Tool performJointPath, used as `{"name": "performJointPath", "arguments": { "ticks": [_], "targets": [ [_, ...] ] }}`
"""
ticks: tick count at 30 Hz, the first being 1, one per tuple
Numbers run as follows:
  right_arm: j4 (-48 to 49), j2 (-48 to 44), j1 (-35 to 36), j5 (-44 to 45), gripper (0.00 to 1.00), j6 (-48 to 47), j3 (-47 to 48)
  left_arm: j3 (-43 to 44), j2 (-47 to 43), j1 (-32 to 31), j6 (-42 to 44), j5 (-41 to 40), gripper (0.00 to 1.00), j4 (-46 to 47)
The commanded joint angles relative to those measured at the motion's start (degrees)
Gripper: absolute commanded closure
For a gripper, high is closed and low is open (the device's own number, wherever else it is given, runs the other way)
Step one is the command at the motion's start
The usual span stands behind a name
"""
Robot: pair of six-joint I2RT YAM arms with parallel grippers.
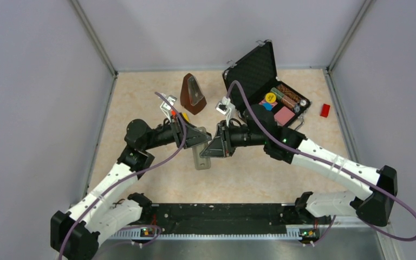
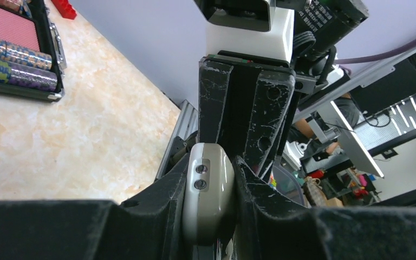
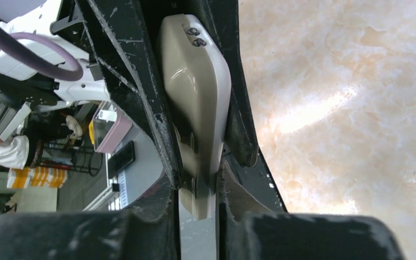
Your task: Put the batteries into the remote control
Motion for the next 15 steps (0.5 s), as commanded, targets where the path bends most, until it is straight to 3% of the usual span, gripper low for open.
{"name": "performJointPath", "arguments": {
  "ticks": [1, 3, 5, 8, 9, 11, 15],
  "targets": [
    [6.56, -0.67, -0.56, -1.32, 0.99, 2.49, -0.34, 1.77, -0.08, 0.14, -1.32, -1.04, 0.89, 3.57],
    [6.5, -0.18, -0.86, -0.71, 1.0, 3.41, -0.72, 1.92, -0.1, 0.14, -0.86, -2.07, 0.7, 2.21],
    [6.35, -0.05, -1.48, 0.01, 1.0, 4.76, -1.6, 2.35, -0.36, 0.16, 0.87, -3.89, 0.42, -1.29],
    [6.43, 0.15, -2.62, 0.38, 1.0, 6.37, -3.0, 3.27, -1.18, 0.18, 5.13, -10.0, 0.23, -9.77],
    [6.43, 0.08, -3.02, 0.49, 1.0, 6.88, -3.47, 3.5, -1.45, 0.2, 6.64, -12.5, 0.07, -12.81],
    [6.09, 0.16, -3.62, 0.94, 1.0, 7.47, -4.08, 3.57, -2.0, 0.17, 8.62, -17.22, 0.01, -18.64],
    [4.63, 0.38, -5.18, 2.52, 1.0, 8.86, -5.6, 5.07, -2.64, 0.22, 10.79, -32.44, 0.01, -33.44]
  ]
}}
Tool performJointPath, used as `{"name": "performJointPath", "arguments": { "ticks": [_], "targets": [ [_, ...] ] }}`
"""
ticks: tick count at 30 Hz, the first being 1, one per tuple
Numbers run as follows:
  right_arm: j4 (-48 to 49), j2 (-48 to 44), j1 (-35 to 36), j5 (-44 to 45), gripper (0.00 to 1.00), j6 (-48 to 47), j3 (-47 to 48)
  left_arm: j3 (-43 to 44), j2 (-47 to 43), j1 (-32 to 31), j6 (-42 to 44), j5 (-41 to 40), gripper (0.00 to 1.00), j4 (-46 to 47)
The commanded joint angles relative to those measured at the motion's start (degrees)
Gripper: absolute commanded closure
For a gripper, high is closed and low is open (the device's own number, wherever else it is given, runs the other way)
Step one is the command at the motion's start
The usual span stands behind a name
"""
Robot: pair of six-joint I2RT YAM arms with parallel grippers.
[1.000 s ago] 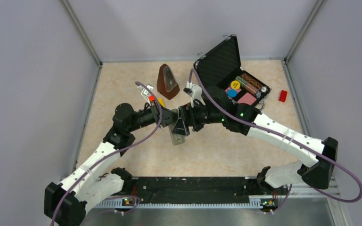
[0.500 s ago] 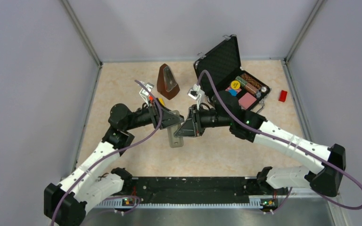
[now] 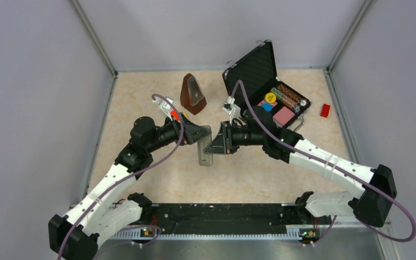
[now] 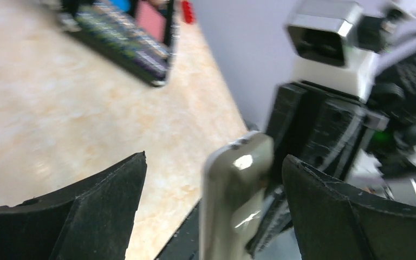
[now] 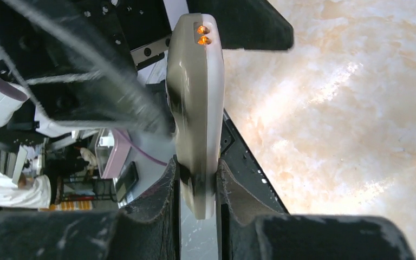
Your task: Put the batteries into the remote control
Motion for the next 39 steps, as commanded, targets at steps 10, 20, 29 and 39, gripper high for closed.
{"name": "performJointPath", "arguments": {
  "ticks": [10, 20, 29, 39],
  "targets": [
    [-4.18, 8.96, -5.77, 5.15, 1.0, 1.39, -6.49, 1.09, -10.84, 0.39, 3.93, -38.11, 0.01, -25.68],
    [-5.05, 21.26, -8.29, 2.04, 1.0, -3.6, -6.04, 1.38, -11.79, 0.54, 4.33, -35.49, 0.01, -26.88],
    [-10.65, 26.28, -10.54, 5.04, 0.89, -8.44, -4.46, 2.19, -11.98, 0.49, 5.0, -34.1, 0.01, -27.64],
    [-18.45, 25.3, -10.56, 14.41, 0.46, -8.36, -1.49, 10.95, -10.54, 0.49, 6.96, -37.13, 0.01, -42.52]
  ]
}}
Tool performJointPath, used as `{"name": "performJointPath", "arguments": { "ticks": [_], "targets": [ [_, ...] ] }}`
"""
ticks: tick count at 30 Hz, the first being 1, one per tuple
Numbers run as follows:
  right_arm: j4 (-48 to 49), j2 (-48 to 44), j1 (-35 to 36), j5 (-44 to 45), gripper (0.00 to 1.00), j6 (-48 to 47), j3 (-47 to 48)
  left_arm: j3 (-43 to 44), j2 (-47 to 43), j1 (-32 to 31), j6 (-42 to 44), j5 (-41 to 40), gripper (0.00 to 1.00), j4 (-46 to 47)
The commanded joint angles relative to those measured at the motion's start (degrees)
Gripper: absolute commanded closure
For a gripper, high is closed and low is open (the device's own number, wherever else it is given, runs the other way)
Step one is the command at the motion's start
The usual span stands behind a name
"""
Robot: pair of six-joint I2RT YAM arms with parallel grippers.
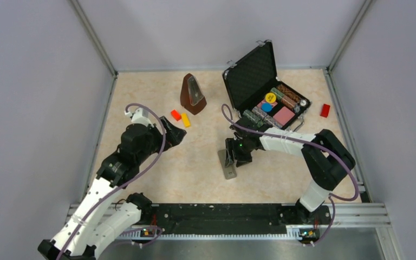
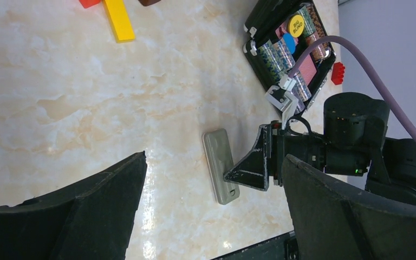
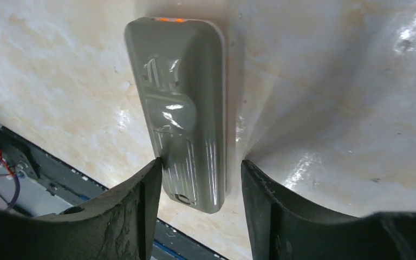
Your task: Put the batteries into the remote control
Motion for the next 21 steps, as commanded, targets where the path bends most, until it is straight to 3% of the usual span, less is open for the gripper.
{"name": "performJointPath", "arguments": {
  "ticks": [1, 7, 12, 15, 16, 17, 21],
  "targets": [
    [-3.66, -0.96, -0.48, 5.17, 0.45, -0.32, 3.11, 6.3, -0.56, 0.24, 2.69, -1.66, 0.02, -7.51],
    [-9.49, -11.64, -0.44, 10.68, 0.35, 2.3, 3.7, 11.43, -1.32, 0.26, 3.85, -4.64, 0.03, -18.15],
    [-19.09, -25.76, -0.48, 21.91, 0.27, 6.27, 2.41, 12.5, -4.32, 0.23, 6.87, -5.76, 0.01, -24.22],
    [-25.66, -36.25, -0.43, 29.54, 0.17, 9.5, 1.91, 12.92, -6.75, 0.23, 9.77, -5.65, 0.01, -25.72],
    [-27.24, -39.96, -0.47, 31.67, 0.05, 10.32, 1.82, 13.17, -7.51, 0.24, 10.32, -5.97, 0.01, -26.17],
    [-28.65, -43.53, -0.48, 33.73, 0.01, 11.08, 1.79, 13.41, -8.18, 0.22, 10.86, -5.72, 0.01, -26.45],
    [-32.59, -56.79, -0.48, 41.39, 0.01, 13.66, 3.01, 14.2, -10.35, 0.28, 12.17, -5.75, 0.01, -28.39]
  ]
}}
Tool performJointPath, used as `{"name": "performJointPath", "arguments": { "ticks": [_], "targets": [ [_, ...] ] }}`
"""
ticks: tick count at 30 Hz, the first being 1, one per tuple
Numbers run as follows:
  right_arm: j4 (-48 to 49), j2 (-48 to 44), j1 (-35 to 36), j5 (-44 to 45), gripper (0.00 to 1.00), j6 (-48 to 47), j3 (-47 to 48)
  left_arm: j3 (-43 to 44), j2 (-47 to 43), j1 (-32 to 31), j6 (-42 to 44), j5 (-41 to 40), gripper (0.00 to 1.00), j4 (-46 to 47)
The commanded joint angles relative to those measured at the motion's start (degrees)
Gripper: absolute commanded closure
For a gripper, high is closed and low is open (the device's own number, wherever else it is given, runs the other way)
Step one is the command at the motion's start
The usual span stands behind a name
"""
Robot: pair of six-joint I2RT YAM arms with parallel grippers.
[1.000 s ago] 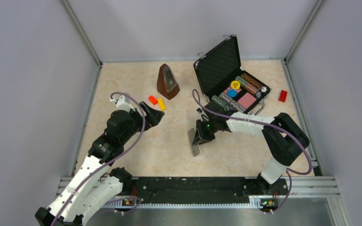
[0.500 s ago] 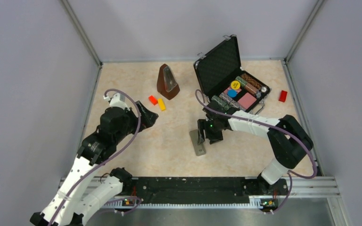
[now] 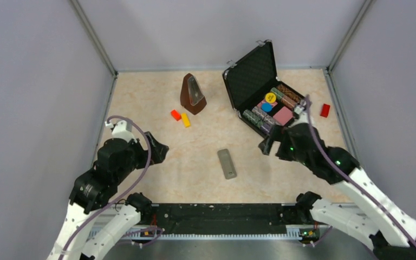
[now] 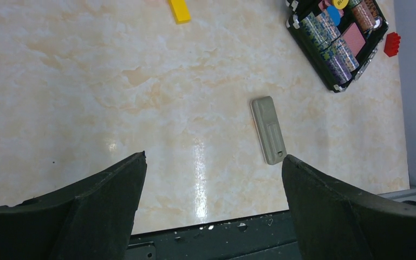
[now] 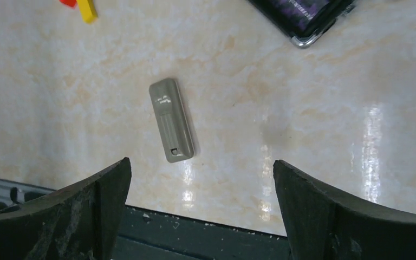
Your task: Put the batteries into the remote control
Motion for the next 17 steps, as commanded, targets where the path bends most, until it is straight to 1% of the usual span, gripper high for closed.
{"name": "performJointPath", "arguments": {
  "ticks": [1, 4, 7, 12, 15, 17],
  "targets": [
    [-8.23, -12.5, -0.43, 12.73, 0.01, 4.46, 2.69, 2.68, -2.25, 0.23, 2.89, -1.26, 0.01, -2.66],
    [-9.83, -19.6, -0.43, 16.73, 0.01, 4.17, 4.87, 2.02, -4.44, 0.22, 0.66, -1.83, 0.01, -3.28],
    [-11.95, -23.37, -0.37, 18.35, 0.01, 3.01, 8.05, 0.71, -6.86, 0.26, -1.8, -0.81, 0.01, -2.6],
    [-16.51, -25.62, -0.38, 18.55, 0.01, 2.25, 11.84, -0.44, -10.0, 0.24, -4.02, -1.27, 0.01, -2.65],
    [-16.82, -26.57, -0.37, 17.93, 0.01, 1.45, 12.28, -1.62, -12.26, 0.29, -3.68, -0.75, 0.01, -0.69],
    [-16.9, -26.84, -0.32, 17.34, 0.01, 1.23, 12.46, -0.8, -12.52, 0.27, -4.04, -1.3, 0.01, -1.0]
  ]
}}
